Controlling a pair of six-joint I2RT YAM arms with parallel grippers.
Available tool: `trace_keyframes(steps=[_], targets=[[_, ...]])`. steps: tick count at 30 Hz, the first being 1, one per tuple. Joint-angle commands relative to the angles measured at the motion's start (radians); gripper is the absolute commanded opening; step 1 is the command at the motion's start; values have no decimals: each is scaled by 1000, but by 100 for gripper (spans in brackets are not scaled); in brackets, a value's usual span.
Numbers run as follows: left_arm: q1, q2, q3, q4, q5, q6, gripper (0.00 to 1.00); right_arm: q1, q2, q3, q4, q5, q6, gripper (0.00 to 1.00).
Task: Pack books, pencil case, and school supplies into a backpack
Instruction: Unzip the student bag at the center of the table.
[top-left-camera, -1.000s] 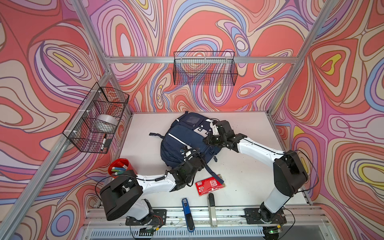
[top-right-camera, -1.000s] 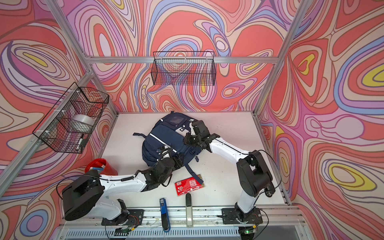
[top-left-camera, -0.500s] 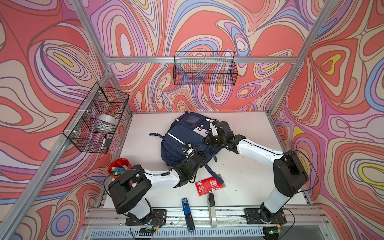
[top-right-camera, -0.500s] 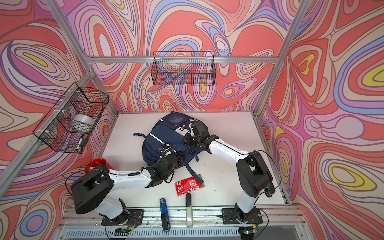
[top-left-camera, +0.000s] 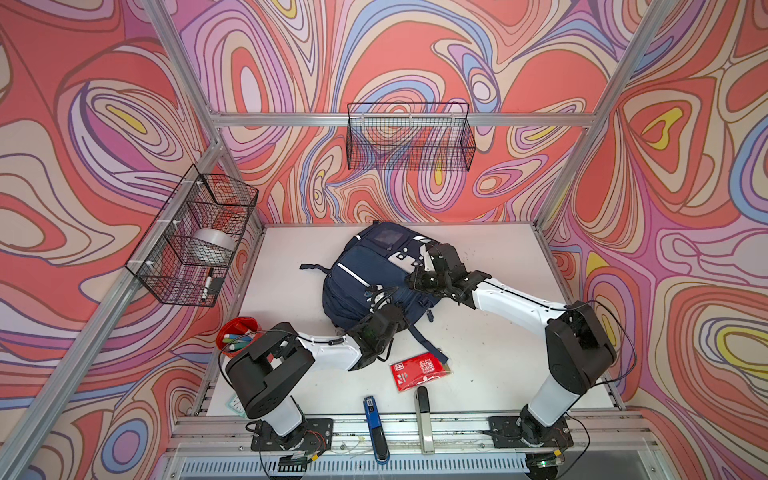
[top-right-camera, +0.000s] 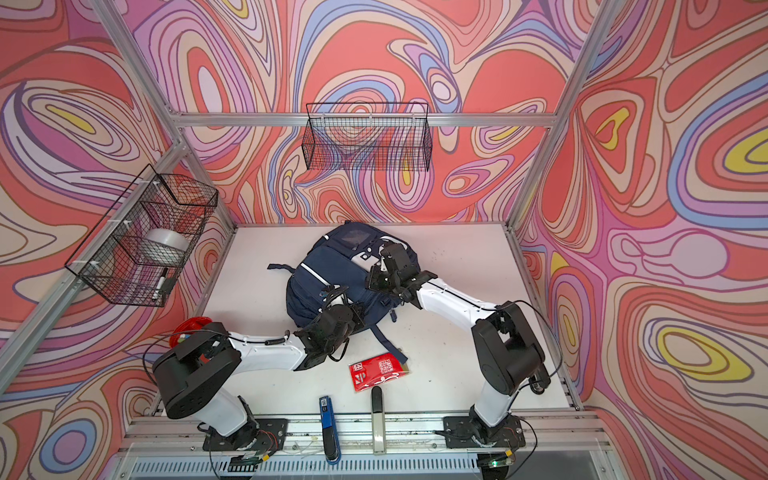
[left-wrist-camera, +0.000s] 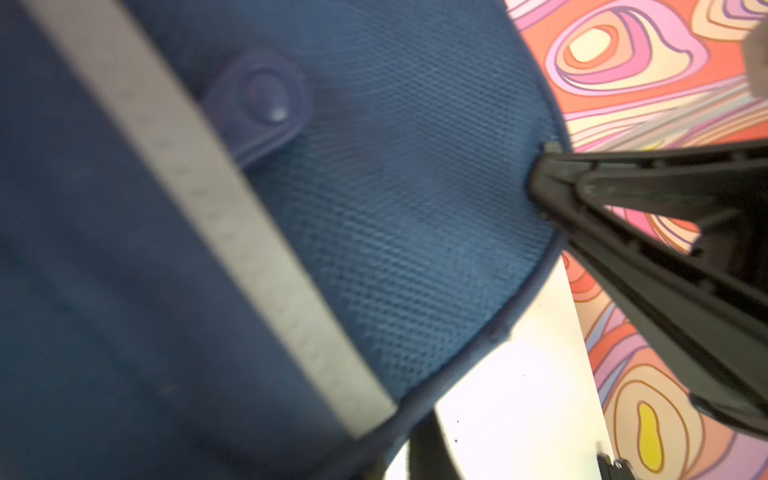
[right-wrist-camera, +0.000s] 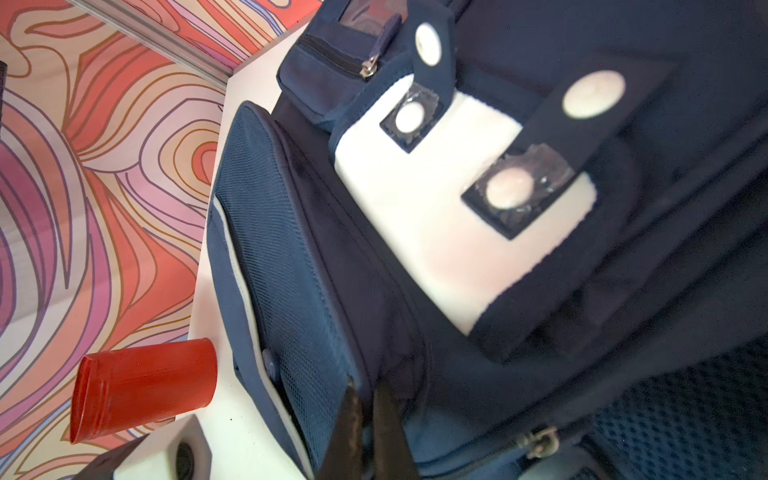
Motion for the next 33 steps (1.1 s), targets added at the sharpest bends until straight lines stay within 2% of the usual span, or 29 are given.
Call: trace_keyframes(steps=[1, 5, 9, 10, 11, 13, 14, 15, 16, 18, 20, 22, 24, 27, 29, 33], targets=[[23, -19, 6, 64, 30, 17, 0, 34, -57, 7, 37, -105, 7, 0], [32, -75, -11, -30, 49, -27, 0, 17, -63, 19, -24, -74, -47, 0], [38, -131, -11, -154, 47, -37, 0, -51, -83, 17, -41, -80, -142, 0], [39, -141, -18, -161, 43, -38, 0, -58, -81, 31, -64, -79, -176, 9], [41, -147, -20, -176, 44, -40, 0, -60, -75, 53, -92, -82, -249, 29], [51, -152, -18, -204, 55, -37, 0, -60, -64, 84, -129, -78, -360, 53], [58, -155, -24, -202, 66, -38, 0, -60, -70, 72, -112, -70, -416, 61], [63, -156, -31, -196, 81, -38, 0, -60, -81, 58, -97, -64, -472, 84], [72, -155, -34, -193, 97, -31, 0, -60, -101, 35, -75, -35, -535, 91], [84, -156, -34, -205, 130, -32, 0, -60, -152, -28, 2, -27, -715, 92], [92, -162, -33, -209, 168, -5, 0, -60, -201, -134, 106, -71, -935, 94], [93, -176, -24, -240, 181, 26, 0, -60, -224, -184, 121, -134, -1162, 95], [94, -192, -10, -280, 182, 47, 0, -58, -220, -205, 133, -133, -1327, 96], [106, -219, -15, -288, 209, 57, 0, -58, -190, -213, 171, -139, -1498, 96], [111, -238, -19, -292, 213, 72, 0, -43, -157, -190, 149, -184, -1636, 87], [119, -250, -11, -307, 231, 88, 0, -8, -98, -195, 245, -176, -1734, 80]])
